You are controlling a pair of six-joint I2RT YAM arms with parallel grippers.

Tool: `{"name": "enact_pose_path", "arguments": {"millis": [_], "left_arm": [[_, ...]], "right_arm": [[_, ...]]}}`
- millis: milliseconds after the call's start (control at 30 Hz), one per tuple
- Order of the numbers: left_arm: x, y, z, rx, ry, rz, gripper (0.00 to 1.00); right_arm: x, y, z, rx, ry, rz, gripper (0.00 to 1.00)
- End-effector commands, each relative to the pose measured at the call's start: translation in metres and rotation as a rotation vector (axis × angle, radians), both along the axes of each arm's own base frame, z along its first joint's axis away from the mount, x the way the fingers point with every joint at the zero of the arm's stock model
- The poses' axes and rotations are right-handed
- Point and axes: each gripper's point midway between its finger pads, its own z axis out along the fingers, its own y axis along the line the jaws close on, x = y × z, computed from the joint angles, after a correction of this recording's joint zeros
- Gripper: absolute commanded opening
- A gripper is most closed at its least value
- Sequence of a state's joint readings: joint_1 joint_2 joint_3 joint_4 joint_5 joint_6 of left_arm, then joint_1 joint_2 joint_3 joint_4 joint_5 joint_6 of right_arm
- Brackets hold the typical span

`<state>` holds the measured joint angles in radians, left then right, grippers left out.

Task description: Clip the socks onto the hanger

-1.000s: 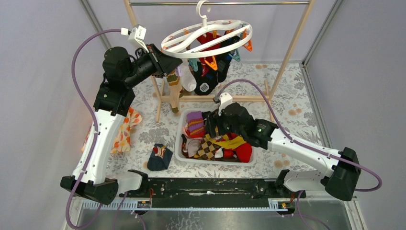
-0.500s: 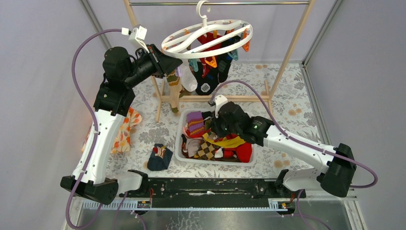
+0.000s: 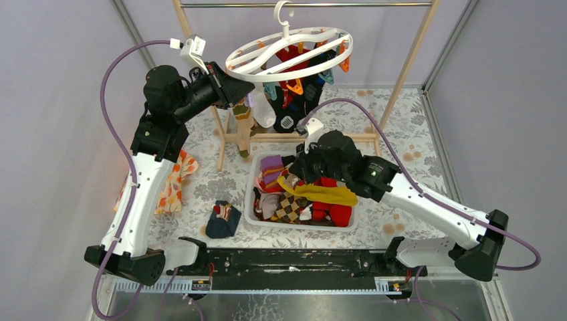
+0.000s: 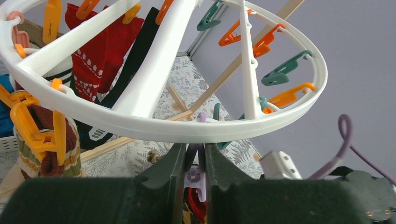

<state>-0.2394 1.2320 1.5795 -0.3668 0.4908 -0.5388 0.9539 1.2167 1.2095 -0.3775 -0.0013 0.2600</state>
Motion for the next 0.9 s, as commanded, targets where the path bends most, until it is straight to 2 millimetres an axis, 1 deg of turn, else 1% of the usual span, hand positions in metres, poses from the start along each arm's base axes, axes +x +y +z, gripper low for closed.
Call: {"name": "enact_pose_path", "arguments": {"millis": [0, 67, 133, 233, 333, 400, 467, 500, 533, 600, 633, 700, 767, 833, 867], "left_arm": [[-0.004, 0.003, 0.002, 0.013, -0.018, -0.007, 0.00], [-0.004, 0.003, 0.002, 0.013, -0.019, -0.008, 0.00], [-0.004, 0.002, 0.002, 0.012, -0.019, -0.010, 0.00], [-0.005, 0.002, 0.003, 0.012, -0.021, -0.014, 0.00], [-0.006, 0.002, 0.004, 0.011, -0.022, -0.015, 0.00], [-0.006, 0.001, 0.004, 0.012, -0.023, -0.020, 0.00], [-0.007, 0.001, 0.003, 0.011, -0.020, -0.022, 0.00], [-0.007, 0.001, 0.003, 0.010, -0.020, -0.024, 0.00], [-0.007, 0.001, 0.002, 0.010, -0.019, -0.024, 0.00], [-0.008, 0.001, 0.004, 0.010, -0.023, -0.025, 0.00], [-0.008, 0.001, 0.004, 0.010, -0.024, -0.024, 0.00], [-0.008, 0.001, 0.004, 0.010, -0.023, -0.024, 0.00], [-0.008, 0.001, 0.003, 0.010, -0.022, -0.024, 0.00], [-0.007, 0.001, 0.003, 0.011, -0.022, -0.024, 0.00], [-0.007, 0.001, 0.003, 0.013, -0.023, -0.024, 0.00]], "right_arm": [[-0.004, 0.002, 0.068, 0.140, -0.070, 0.019, 0.00], [-0.007, -0.001, 0.081, 0.146, -0.080, 0.025, 0.00], [-0.008, -0.007, 0.088, 0.137, -0.091, 0.018, 0.00], [-0.008, -0.014, 0.087, 0.121, -0.096, 0.003, 0.00], [-0.007, -0.018, 0.075, 0.105, -0.082, -0.021, 0.00], [-0.007, -0.015, 0.063, 0.108, -0.067, -0.016, 0.00], [-0.009, -0.005, 0.051, 0.119, -0.034, 0.016, 0.00], [-0.008, 0.001, 0.041, 0.111, -0.014, 0.027, 0.00], [-0.006, 0.006, 0.036, 0.113, -0.006, 0.035, 0.00], [0.000, 0.013, 0.019, 0.093, -0.001, 0.030, 0.01], [0.005, 0.017, 0.013, 0.090, -0.010, 0.028, 0.05], [0.013, 0.023, 0.004, 0.087, -0.030, 0.021, 0.19], [0.024, 0.028, -0.001, 0.077, -0.064, 0.004, 0.34], [0.035, 0.029, -0.003, 0.061, -0.102, -0.021, 0.43], [0.039, 0.028, -0.002, 0.049, -0.129, -0.028, 0.51]]}}
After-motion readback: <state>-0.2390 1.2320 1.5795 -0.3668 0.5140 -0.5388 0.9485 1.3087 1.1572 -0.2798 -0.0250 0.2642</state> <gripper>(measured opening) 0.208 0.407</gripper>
